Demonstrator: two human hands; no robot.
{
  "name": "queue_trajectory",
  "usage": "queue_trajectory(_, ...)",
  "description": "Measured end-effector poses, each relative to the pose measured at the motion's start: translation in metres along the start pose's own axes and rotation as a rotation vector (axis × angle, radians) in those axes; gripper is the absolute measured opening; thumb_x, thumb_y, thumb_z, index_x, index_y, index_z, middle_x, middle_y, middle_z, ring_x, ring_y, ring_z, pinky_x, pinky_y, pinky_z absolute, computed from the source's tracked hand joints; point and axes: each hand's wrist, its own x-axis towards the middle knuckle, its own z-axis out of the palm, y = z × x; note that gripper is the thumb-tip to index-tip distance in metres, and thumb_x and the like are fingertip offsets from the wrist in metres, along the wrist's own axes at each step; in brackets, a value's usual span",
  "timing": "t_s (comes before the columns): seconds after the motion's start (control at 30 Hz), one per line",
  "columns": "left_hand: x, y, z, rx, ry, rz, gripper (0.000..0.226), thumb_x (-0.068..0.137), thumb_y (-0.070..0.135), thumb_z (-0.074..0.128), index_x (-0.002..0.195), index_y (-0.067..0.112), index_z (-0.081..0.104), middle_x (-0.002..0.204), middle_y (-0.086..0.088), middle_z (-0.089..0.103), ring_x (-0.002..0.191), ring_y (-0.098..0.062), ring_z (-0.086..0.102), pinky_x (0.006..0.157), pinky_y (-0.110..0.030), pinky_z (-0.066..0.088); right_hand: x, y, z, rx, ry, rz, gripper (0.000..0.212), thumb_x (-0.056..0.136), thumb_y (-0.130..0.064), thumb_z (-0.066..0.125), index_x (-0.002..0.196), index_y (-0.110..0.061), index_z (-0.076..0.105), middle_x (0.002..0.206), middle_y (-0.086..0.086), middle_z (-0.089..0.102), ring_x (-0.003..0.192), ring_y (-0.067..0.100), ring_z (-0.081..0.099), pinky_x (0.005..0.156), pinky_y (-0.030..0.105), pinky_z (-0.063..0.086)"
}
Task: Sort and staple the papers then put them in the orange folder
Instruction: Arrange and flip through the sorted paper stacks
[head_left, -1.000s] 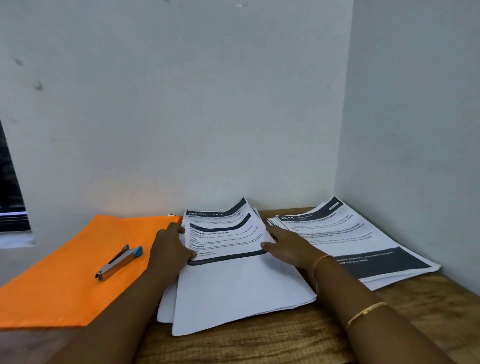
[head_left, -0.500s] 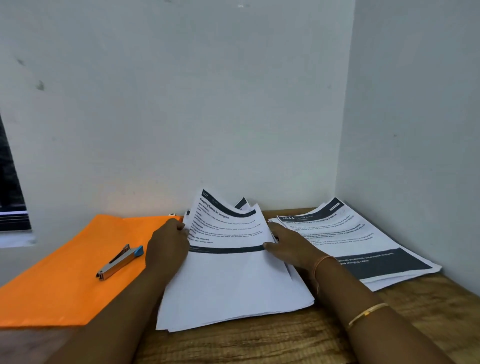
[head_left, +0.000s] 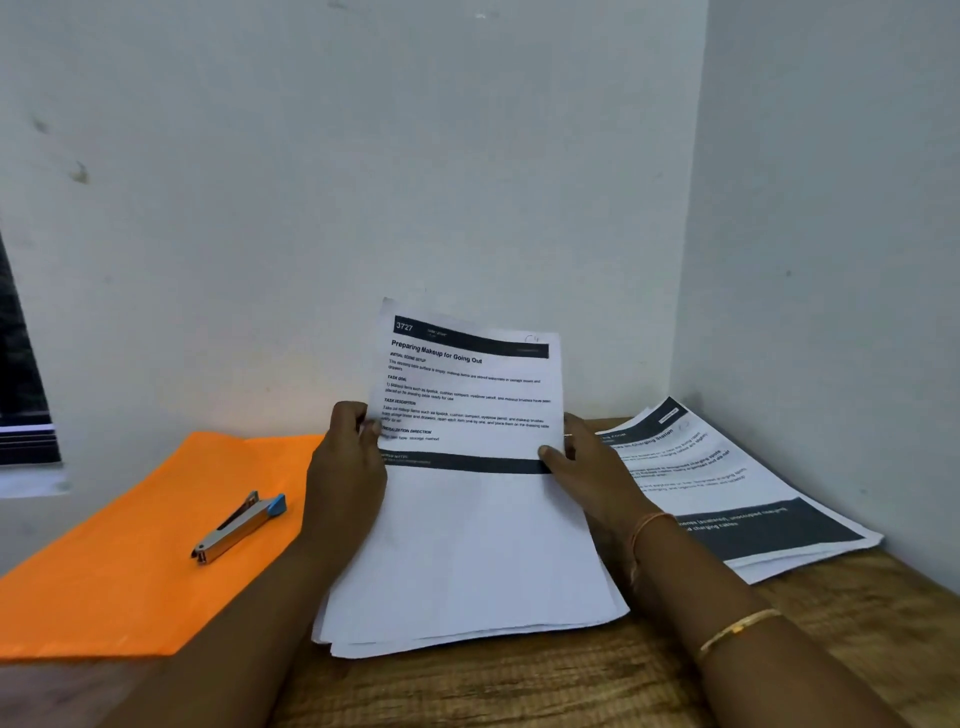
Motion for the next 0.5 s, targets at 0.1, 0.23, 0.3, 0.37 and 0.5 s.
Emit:
queue_trajectory(0.1,-0.001,0.004,0.0,-0.05,0.017,0.038,0.008,0.098,0.008,0.043,0.102,0.009,0.049,0.09,0.001,0.058,0.075,-0.016,0.051,0.054,-0.006,0.036,-0.005,-0.006,-0.004,0.121,0.033,-0.048,0.032,0.093,-0.019,0.052,0.126,-0.022,0.051,0.107,-0.012,0.06,0.1,0.01,0.055,0.077,0.02,0.04)
queue_trajectory(0.23,-0.002,0.007,-0.001,-0.089,0.026,0.065,0.008,0.098,0.008,0.043,0.102,0.008,0.05,0.092,0.001,0.059,0.074,-0.01,0.052,0.057,-0.004,0.037,-0.007,-0.011,-0.007,0.194,0.084,-0.068,0.028,0.094,-0.018,0.051,0.122,-0.019,0.053,0.104,-0.008,0.062,0.1,0.012,0.058,0.079,0.022,0.039)
queue_trajectory(0.3,-0.002,0.007,-0.001,-0.101,0.031,0.077,0.009,0.098,0.007,0.043,0.103,0.006,0.05,0.091,0.001,0.058,0.073,-0.002,0.053,0.057,-0.003,0.037,-0.007,-0.012,-0.008,0.22,0.1,-0.07,0.027,0.094,-0.018,0.051,0.121,-0.02,0.054,0.106,-0.006,0.065,0.1,0.013,0.06,0.079,0.024,0.041)
queue_trajectory(0.37,-0.002,0.007,-0.001,-0.104,0.038,0.085,0.009,0.097,0.006,0.043,0.103,0.005,0.05,0.089,0.001,0.058,0.073,0.0,0.052,0.056,-0.004,0.037,-0.006,-0.012,-0.009,0.226,0.113,-0.071,0.027,0.094,-0.018,0.051,0.121,-0.02,0.054,0.106,-0.005,0.066,0.099,0.013,0.061,0.08,0.025,0.042)
queue_trajectory(0.5,-0.002,0.005,0.0,-0.09,0.053,0.09,0.008,0.097,0.006,0.043,0.102,0.006,0.05,0.088,0.002,0.057,0.071,-0.002,0.051,0.056,-0.003,0.036,-0.004,-0.011,-0.01,0.251,0.117,-0.04,0.027,0.093,-0.018,0.053,0.12,-0.017,0.056,0.103,-0.004,0.066,0.099,0.016,0.062,0.085,0.029,0.047)
